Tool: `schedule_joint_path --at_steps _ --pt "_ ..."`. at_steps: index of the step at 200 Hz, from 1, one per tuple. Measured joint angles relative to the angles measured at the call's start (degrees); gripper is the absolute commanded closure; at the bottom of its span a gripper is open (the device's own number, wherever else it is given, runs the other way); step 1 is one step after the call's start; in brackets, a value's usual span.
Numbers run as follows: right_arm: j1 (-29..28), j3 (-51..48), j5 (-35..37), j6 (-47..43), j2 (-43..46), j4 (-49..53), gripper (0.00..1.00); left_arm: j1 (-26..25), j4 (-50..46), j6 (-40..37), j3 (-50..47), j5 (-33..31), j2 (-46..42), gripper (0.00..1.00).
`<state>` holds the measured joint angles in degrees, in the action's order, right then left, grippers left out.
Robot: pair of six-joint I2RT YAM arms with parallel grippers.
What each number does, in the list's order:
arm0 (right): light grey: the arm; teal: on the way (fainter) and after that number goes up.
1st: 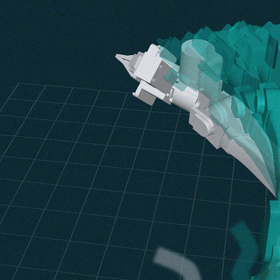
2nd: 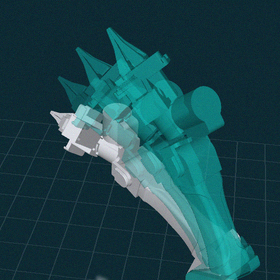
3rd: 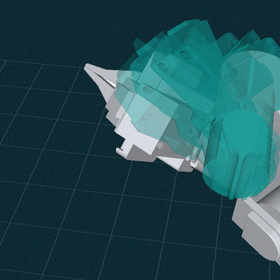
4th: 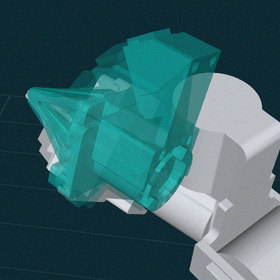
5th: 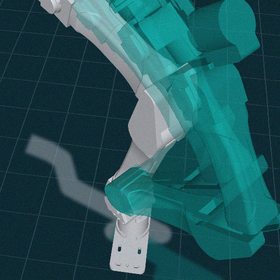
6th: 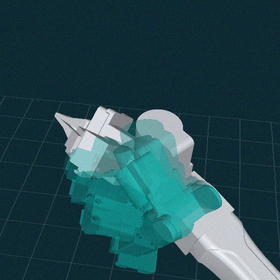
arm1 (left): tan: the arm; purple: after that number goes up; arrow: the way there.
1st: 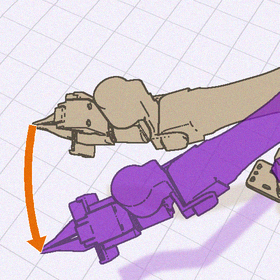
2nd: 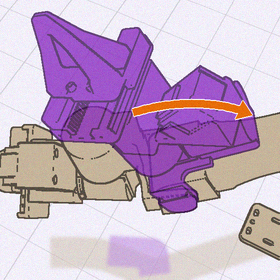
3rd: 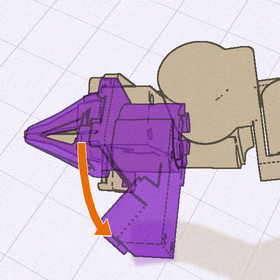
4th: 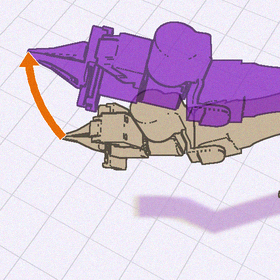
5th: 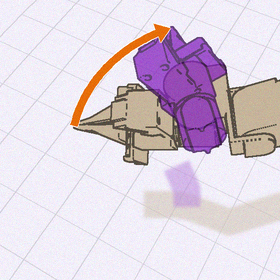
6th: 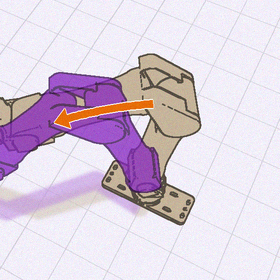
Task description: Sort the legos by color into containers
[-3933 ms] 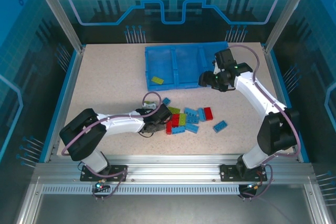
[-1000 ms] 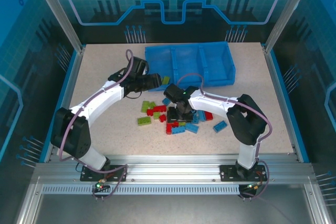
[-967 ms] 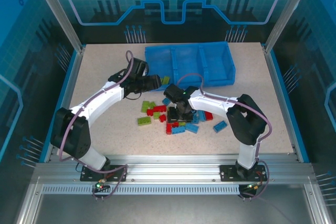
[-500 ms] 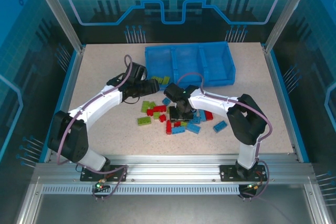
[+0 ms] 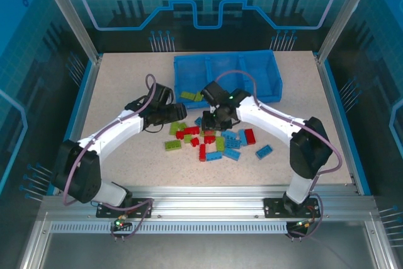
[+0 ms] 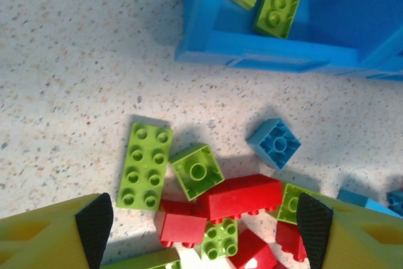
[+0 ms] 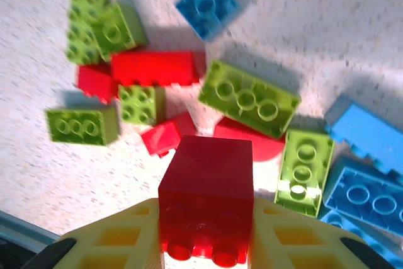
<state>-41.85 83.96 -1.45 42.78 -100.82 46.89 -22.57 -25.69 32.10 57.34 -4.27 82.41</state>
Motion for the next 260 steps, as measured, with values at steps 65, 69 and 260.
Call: schedule_joint_path --at_steps 65,69,260 --pt "8.0 15.2 -6.4 -1.3 -7.5 -5.9 0.68 0.0 -0.2 1.0 -5.3 -0.7 -4.0 0.19" --pt "8.4 16.5 -6.8 -1.3 -8.6 -6.0 0.68 0.0 -0.1 1.1 -5.5 -0.7 -4.1 0.19" --pt "20.4 20.2 -9.0 -1.0 -11.6 -12.5 0.71 -1.0 0.7 3.6 -10.3 -0.5 -6.4 0.19"
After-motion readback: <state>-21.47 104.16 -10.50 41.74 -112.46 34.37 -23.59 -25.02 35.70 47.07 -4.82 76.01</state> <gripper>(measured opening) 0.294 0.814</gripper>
